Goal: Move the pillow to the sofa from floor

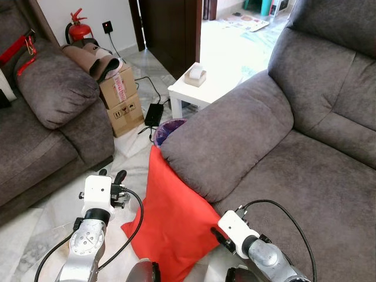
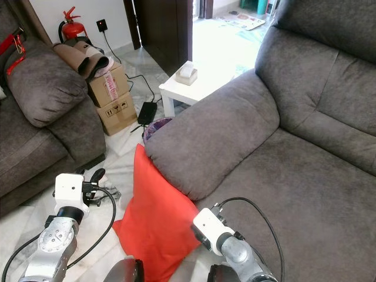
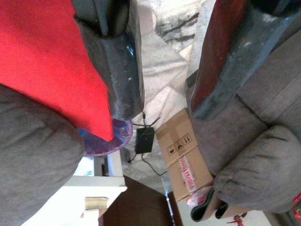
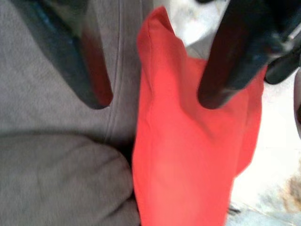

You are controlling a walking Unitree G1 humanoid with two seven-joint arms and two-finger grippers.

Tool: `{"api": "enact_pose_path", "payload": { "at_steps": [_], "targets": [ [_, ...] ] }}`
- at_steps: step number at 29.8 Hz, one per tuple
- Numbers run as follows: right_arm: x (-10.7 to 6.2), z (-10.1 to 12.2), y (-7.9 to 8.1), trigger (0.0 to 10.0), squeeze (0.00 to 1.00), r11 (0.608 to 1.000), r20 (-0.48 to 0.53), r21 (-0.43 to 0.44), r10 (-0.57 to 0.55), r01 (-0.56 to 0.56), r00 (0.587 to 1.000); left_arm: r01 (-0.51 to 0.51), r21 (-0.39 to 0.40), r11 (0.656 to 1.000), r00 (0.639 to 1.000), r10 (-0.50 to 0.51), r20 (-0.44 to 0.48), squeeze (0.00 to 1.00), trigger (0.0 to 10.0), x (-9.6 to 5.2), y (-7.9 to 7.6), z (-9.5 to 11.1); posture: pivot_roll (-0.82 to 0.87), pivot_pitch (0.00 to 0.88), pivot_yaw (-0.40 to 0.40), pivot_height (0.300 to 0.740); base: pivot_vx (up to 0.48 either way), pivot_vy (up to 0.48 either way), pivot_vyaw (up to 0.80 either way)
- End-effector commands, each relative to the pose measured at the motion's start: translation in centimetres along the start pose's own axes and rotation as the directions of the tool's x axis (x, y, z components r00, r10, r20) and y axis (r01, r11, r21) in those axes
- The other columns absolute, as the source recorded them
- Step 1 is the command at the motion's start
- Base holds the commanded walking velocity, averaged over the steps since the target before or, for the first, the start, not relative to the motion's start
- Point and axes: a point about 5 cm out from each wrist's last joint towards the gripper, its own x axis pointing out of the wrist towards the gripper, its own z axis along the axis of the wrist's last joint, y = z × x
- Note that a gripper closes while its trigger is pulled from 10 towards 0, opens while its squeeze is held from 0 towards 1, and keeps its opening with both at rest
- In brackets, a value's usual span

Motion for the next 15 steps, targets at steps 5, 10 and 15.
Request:
{"api": "enact_pose_path", "payload": {
  "at_steps": [5,10,15],
  "targets": [
    [0.0,-0.8,0.4,10.0,1.0,0.999,-0.066,0.029,0.015,-0.013,0.998,0.004,-0.003,1.0,1.0,-0.004,-0.026,0.0,10.0,-0.9,0.3,-0.2,0.14,0.22,0.056,0.636,0.0,0.0,0.0],
    [0.0,-0.9,0.3,10.0,1.0,0.997,-0.069,0.071,-0.006,0.011,0.998,0.008,0.005,1.0,0.999,-0.008,-0.038,0.0,10.0,-1.1,0.5,0.0,0.15,0.225,0.061,0.636,0.0,0.0,0.0],
    [0.0,-1.0,0.0,10.0,1.0,0.996,-0.081,0.085,-0.031,0.038,0.996,0.023,0.005,1.0,0.999,-0.023,-0.041,0.0,10.0,-1.6,0.4,0.4,0.17,0.23,0.068,0.636,0.0,0.0,0.0]
  ]
}}
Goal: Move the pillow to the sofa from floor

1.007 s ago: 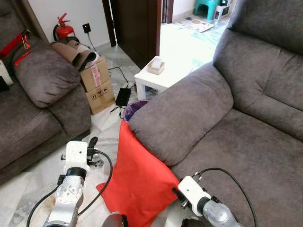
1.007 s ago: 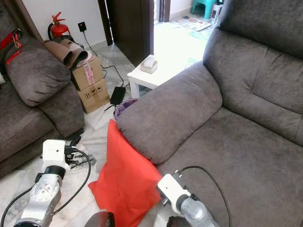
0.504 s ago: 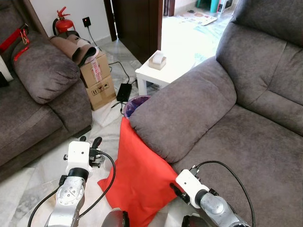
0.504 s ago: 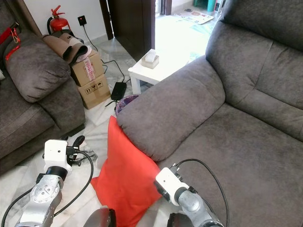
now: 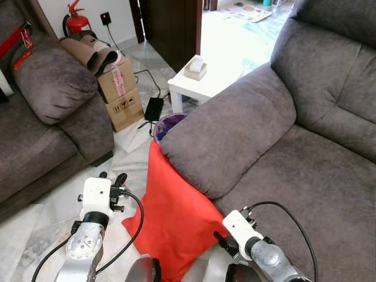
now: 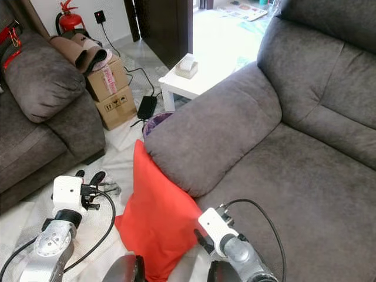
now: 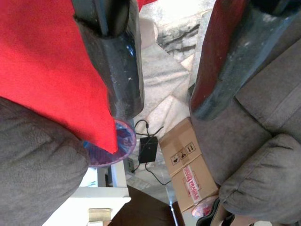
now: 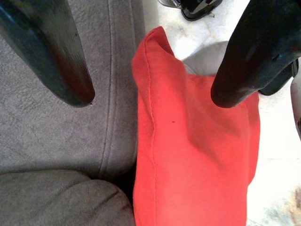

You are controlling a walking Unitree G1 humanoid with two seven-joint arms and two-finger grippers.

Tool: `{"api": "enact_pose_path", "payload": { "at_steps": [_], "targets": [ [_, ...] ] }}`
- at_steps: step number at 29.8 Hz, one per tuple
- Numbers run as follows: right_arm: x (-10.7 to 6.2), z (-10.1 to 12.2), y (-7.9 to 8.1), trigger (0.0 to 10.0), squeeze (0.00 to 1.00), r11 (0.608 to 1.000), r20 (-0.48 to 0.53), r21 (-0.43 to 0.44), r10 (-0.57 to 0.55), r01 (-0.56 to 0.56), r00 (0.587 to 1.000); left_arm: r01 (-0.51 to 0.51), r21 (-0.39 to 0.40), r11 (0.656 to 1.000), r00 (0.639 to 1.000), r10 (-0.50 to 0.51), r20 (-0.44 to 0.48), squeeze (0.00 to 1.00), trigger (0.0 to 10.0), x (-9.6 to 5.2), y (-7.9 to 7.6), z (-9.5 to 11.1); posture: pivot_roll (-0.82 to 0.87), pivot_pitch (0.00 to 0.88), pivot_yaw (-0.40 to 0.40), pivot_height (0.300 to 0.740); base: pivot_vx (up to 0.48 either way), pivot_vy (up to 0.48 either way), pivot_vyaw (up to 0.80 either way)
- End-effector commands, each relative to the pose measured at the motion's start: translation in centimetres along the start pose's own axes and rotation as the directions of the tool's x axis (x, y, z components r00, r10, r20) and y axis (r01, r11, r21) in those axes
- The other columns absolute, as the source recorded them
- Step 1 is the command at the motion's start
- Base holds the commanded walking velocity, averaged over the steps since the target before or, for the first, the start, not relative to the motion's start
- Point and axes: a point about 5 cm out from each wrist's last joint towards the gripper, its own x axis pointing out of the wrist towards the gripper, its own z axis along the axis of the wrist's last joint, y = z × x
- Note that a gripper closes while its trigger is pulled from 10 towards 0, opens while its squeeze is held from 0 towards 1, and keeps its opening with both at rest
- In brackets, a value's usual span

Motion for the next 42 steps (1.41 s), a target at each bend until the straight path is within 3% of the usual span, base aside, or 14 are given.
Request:
{"api": "enact_pose_path", "payload": {
  "at_steps": [1,3,4,5,6,11,14,19,33,34,36,37,42],
  "targets": [
    [0.0,-0.4,0.3,10.0,1.0,0.999,-0.019,0.032,-0.002,0.003,1.0,0.003,0.004,1.0,1.0,-0.003,-0.023,0.0,10.0,-0.5,0.3,-0.3,0.17,0.23,0.068,0.636,0.0,0.0,0.0],
    [0.0,-0.4,0.3,10.0,1.0,0.998,-0.022,0.06,-0.007,0.008,1.0,0.005,0.004,1.0,1.0,-0.005,-0.025,0.0,10.0,-0.8,0.4,-0.2,0.17,0.234,0.069,0.636,0.0,0.0,0.0],
    [0.0,-0.4,0.4,10.0,0.39,0.996,-0.021,0.088,0.004,-0.002,1.0,0.007,0.005,1.0,1.0,-0.007,-0.03,0.0,10.0,-1.0,0.4,-0.1,0.18,0.237,0.071,0.636,0.0,0.0,0.0],
    [0.0,-0.4,0.4,10.0,0.39,0.996,-0.021,0.088,0.004,-0.002,1.0,0.007,0.005,1.0,1.0,-0.007,-0.03,0.0,10.0,-1.0,0.4,-0.1,0.18,0.237,0.071,0.636,0.0,0.0,0.0],
    [0.1,-0.3,0.4,10.0,0.0,0.995,-0.019,0.098,0.009,-0.007,1.0,0.008,0.005,1.0,0.999,-0.008,-0.033,0.0,10.0,-1.2,0.5,-0.1,0.18,0.241,0.073,0.636,0.0,0.0,0.0],
    [0.2,0.0,0.5,10.0,0.0,0.993,-0.009,0.117,0.005,-0.003,1.0,0.012,0.003,1.0,0.999,-0.012,-0.041,0.0,10.0,-1.8,0.4,0.2,0.19,0.261,0.078,0.636,0.0,0.0,0.0],
    [0.3,0.2,0.9,10.0,0.0,0.996,0.004,0.086,0.013,-0.013,1.0,0.012,-0.001,1.0,0.999,-0.012,-0.039,0.0,10.0,-2.1,0.3,0.6,0.2,0.276,0.079,0.636,0.0,0.0,0.0],
    [0.4,0.7,1.4,10.0,0.0,0.991,0.043,0.131,0.014,-0.019,0.999,0.018,-0.005,1.0,0.999,-0.018,-0.033,0.0,10.0,-2.3,0.2,1.2,0.2,0.294,0.085,0.636,0.0,0.0,0.0],
    [0.7,1.9,2.7,10.0,0.0,0.989,0.122,0.144,0.002,-0.019,0.993,0.041,0.015,0.999,0.997,-0.04,-0.059,0.0,10.0,-2.9,0.4,1.9,0.24,0.326,0.102,0.636,0.0,0.0,0.0],
    [0.7,2.0,2.7,3.5,0.0,0.988,0.125,0.152,-0.013,-0.006,0.992,0.047,0.023,0.999,0.997,-0.046,-0.062,0.0,10.0,-3.1,0.3,1.9,0.25,0.327,0.104,0.636,0.0,0.0,0.0],
    [0.7,2.0,2.7,3.5,0.0,0.988,0.127,0.158,-0.023,0.003,0.992,0.052,0.029,0.998,0.997,-0.05,-0.064,0.0,10.0,-3.2,0.3,1.9,0.25,0.328,0.105,0.636,0.0,0.0,0.0],
    [0.6,2.0,2.6,0.0,0.0,0.985,0.133,0.168,-0.045,0.022,0.99,0.052,0.029,0.998,0.996,-0.05,-0.068,0.0,10.0,-3.3,0.3,2.0,0.25,0.333,0.109,0.636,0.0,0.0,0.0],
    [0.6,2.1,2.7,0.0,0.0,0.98,0.14,0.193,-0.067,0.039,0.988,0.053,0.03,0.998,0.996,-0.05,-0.079,0.0,10.0,-3.5,0.3,2.0,0.26,0.344,0.114,0.636,0.0,0.0,0.0]
  ]
}}
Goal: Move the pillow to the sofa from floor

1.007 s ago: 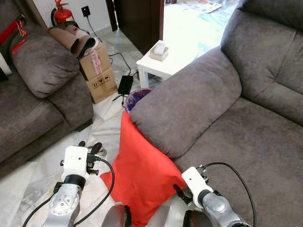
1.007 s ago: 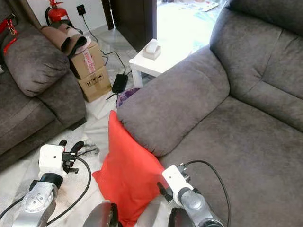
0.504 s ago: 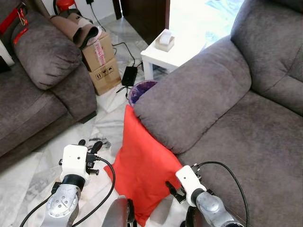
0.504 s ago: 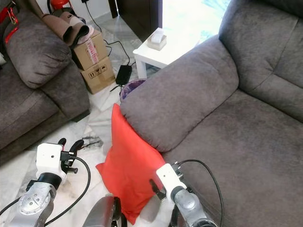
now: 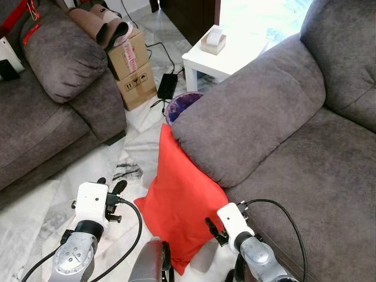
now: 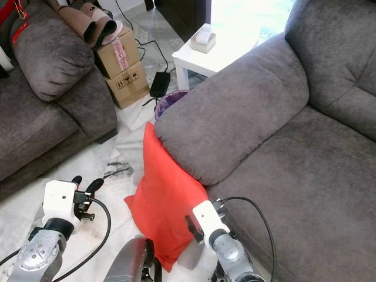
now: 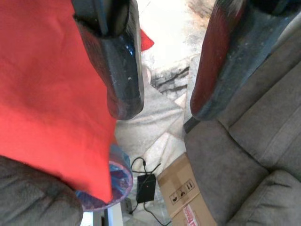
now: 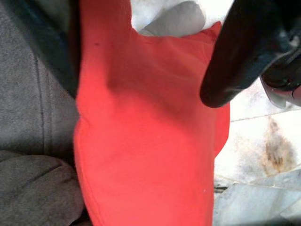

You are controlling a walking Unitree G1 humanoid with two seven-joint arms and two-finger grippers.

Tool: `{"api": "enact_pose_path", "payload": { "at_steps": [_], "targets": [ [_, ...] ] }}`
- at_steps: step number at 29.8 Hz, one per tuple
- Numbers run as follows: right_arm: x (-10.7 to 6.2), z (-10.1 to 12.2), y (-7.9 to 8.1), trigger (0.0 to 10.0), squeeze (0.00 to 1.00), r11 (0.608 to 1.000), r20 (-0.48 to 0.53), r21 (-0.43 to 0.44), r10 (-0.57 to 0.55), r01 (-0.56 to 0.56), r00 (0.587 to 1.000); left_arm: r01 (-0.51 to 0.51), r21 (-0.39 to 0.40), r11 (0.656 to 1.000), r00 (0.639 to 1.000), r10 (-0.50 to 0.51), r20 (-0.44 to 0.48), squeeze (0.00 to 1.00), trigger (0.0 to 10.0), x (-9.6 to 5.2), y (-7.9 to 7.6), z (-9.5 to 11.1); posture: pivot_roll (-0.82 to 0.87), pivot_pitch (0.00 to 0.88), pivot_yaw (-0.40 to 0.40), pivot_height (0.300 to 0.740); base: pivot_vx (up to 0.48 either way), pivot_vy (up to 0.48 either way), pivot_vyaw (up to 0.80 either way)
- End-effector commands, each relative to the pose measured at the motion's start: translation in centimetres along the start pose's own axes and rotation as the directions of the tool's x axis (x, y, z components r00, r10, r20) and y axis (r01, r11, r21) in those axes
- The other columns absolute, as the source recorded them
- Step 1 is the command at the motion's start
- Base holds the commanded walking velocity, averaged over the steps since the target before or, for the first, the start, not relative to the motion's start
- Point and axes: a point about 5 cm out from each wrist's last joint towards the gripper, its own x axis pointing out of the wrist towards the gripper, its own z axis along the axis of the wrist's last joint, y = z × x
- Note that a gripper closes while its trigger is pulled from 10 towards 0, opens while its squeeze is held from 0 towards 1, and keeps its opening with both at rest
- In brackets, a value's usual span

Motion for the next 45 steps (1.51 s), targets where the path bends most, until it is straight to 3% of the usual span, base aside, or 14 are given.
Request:
{"api": "enact_pose_path", "payload": {
  "at_steps": [1,27,39,45],
  "targets": [
    [-0.2,-0.6,1.0,0.0,0.0,0.999,-0.009,0.043,0.011,-0.011,1.0,-0.001,0.016,1.0,0.999,0.002,-0.036,0.0,10.0,-0.6,0.3,-0.5,0.26,0.346,0.115,0.636,0.0,0.0,0.0],
    [0.4,0.7,0.1,0.0,0.0,1.0,0.009,-0.006,0.0,0.0,1.0,0.002,0.02,1.0,0.997,0.0,-0.082,0.0,10.0,-0.3,-0.4,-1.5,0.24,0.32,0.079,0.636,0.0,0.0,0.0],
    [0.4,0.4,-0.1,0.0,0.0,0.997,-0.043,-0.075,0.016,-0.019,0.999,-0.002,0.017,1.0,0.997,0.004,-0.076,0.0,10.0,0.6,-0.6,-1.5,0.22,0.293,0.065,0.636,0.0,0.0,0.0],
    [0.4,0.3,-0.2,0.0,0.0,1.0,-0.033,-0.007,0.013,-0.013,0.999,-0.003,0.005,1.0,0.997,0.004,-0.074,0.0,10.0,1.2,-0.6,-1.6,0.21,0.271,0.06,0.636,0.0,0.0,0.0]
  ]
}}
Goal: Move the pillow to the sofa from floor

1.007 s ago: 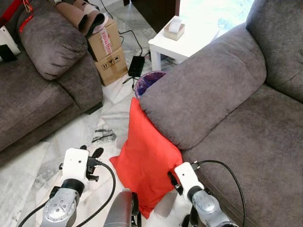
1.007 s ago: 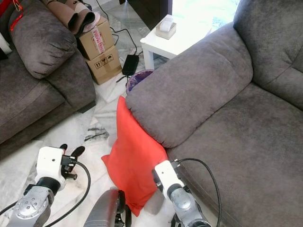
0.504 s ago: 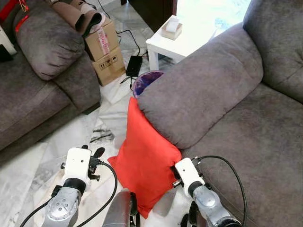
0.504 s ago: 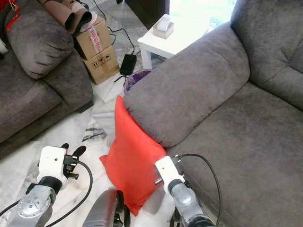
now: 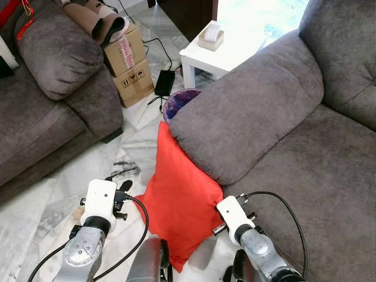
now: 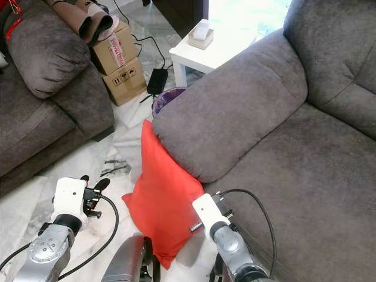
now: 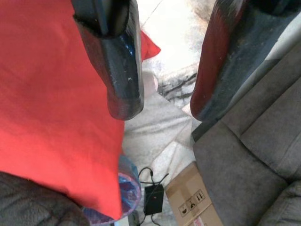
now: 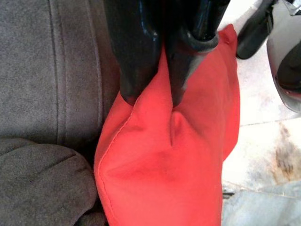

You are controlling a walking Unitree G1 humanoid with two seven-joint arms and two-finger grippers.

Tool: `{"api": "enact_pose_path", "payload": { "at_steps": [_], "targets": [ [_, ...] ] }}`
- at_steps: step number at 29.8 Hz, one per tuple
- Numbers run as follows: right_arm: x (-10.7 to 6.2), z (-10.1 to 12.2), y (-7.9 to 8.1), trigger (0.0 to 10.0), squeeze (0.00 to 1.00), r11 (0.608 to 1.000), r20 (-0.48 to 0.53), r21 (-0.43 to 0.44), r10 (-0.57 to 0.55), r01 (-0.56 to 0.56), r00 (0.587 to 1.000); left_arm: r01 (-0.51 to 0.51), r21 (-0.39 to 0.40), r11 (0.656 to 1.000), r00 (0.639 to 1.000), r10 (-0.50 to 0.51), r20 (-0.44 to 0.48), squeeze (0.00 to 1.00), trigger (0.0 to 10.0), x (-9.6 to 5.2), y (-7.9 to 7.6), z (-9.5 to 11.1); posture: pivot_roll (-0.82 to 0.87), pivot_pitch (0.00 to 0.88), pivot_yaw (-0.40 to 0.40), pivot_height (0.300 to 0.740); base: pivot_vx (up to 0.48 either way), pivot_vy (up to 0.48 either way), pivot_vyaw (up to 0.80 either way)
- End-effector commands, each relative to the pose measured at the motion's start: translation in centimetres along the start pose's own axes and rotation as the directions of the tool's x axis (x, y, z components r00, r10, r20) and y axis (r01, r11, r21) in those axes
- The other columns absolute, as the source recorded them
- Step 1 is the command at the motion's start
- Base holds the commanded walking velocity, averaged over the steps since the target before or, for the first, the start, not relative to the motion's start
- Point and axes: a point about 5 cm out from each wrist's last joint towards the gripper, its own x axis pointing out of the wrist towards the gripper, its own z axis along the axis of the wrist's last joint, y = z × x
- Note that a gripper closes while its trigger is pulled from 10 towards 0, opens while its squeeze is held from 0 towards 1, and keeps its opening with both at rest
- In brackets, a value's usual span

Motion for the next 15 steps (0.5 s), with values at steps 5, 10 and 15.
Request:
{"api": "enact_pose_path", "payload": {
  "at_steps": [5,10,15],
  "targets": [
    [-0.2,-0.9,0.5,0.0,0.0,0.992,-0.029,0.123,-0.008,0.012,1.0,-0.013,-0.019,1.0,1.0,0.013,-0.028,0.0,10.0,0.4,0.1,-1.0,0.2,0.25,0.056,0.636,0.0,0.0,0.0],
    [-0.2,-0.4,0.0,0.0,0.0,0.99,-0.003,0.135,-0.034,0.034,0.999,-0.026,-0.071,0.997,0.999,0.025,-0.023,0.0,10.0,1.3,0.0,-1.0,0.17,0.225,0.057,0.636,0.0,0.0,0.0],
    [-0.1,0.4,-0.8,0.0,0.0,0.956,0.048,0.289,-0.074,0.057,0.996,-0.019,-0.118,0.993,0.997,0.01,-0.079,0.0,10.0,1.9,-0.1,-2.5,0.14,0.195,0.056,0.636,0.0,0.0,0.0]
  ]
}}
